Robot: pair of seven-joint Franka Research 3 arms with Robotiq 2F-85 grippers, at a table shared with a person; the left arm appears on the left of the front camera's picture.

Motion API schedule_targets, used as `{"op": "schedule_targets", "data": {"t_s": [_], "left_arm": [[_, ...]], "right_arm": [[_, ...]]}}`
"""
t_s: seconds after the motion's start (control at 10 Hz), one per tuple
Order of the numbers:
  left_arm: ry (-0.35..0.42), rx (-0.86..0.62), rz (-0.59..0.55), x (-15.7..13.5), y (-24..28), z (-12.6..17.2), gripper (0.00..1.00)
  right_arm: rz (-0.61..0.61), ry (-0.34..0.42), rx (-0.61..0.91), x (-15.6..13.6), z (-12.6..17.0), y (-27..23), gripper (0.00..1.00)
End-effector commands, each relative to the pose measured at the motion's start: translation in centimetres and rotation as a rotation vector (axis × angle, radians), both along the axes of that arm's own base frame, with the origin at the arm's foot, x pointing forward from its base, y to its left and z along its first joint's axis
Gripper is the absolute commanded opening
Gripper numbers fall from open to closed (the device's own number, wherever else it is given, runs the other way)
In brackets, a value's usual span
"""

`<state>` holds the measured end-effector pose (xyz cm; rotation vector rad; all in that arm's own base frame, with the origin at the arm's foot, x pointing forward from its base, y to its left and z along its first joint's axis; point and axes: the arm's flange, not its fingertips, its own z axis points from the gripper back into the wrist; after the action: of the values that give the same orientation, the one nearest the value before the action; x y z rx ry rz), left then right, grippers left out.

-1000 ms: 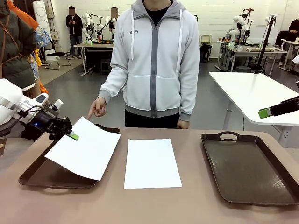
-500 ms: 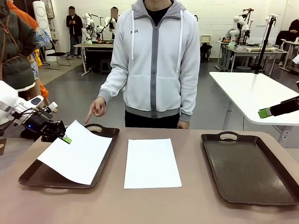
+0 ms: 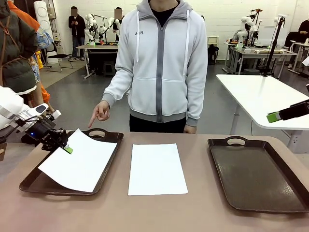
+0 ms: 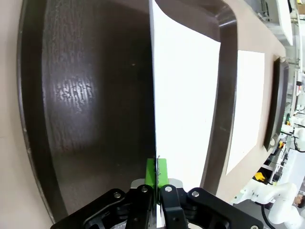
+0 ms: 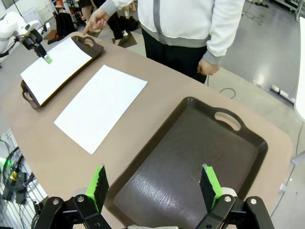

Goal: Sort the A4 documents.
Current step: Place the A4 Paper in the designated Handle tray.

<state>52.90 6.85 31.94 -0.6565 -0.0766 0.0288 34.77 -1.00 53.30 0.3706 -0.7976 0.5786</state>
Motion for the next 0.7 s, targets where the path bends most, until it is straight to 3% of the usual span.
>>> {"op": "schedule_targets", "data": {"t_s": [0.0, 0.4, 0.6], "left_arm": [[0.030, 0.053, 0.016, 0.6, -0.3, -0.2, 0.01], [0.003, 0.063, 0.022, 0.7, -0.3, 0.0, 0.39], [0.001, 0.150, 0.016, 0.6, 0.0, 1.0, 0.58]], "right_arm": [[-0.001, 0.001, 0.004, 0.1, -0.1, -0.1, 1.00], [-0.001, 0.001, 0.004, 0.1, -0.1, -0.1, 1.00], [-0.001, 0.001, 0.004, 0.1, -0.1, -0.1, 1.00]]}}
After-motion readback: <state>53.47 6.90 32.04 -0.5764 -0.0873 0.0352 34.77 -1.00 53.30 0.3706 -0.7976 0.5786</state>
